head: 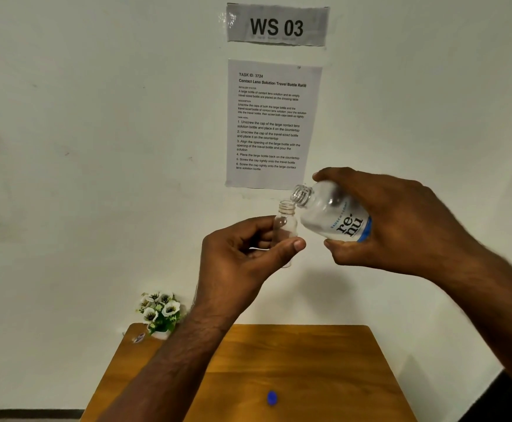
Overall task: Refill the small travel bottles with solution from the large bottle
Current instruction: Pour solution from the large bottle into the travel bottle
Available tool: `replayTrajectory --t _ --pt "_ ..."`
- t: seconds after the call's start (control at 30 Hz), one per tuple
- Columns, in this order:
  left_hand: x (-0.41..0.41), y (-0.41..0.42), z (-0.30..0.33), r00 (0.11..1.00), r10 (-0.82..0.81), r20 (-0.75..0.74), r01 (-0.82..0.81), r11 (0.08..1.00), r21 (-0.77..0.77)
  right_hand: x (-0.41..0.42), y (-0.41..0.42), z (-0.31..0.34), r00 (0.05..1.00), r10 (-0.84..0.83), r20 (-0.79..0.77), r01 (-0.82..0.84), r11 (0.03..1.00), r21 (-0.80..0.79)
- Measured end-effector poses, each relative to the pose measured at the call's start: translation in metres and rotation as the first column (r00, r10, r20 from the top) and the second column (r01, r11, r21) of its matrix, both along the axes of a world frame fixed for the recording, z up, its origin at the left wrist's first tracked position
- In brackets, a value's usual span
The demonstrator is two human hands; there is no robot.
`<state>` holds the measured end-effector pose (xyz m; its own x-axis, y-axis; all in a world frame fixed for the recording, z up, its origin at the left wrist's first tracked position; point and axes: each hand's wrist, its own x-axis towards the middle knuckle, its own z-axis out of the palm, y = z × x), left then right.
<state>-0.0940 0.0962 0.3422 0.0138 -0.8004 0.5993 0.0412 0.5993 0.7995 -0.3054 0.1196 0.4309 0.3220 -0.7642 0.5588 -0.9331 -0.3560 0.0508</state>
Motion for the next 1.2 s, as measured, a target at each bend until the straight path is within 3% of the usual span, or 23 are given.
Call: replayTrajectory --t 1.2 --pt "-0.003 0.006 -0.006 0.997 -0.060 -0.043 0.061 0.998 0.031 -0.009 0.001 0.016 0.990 0.042 -0.134 -0.038 0.999 0.031"
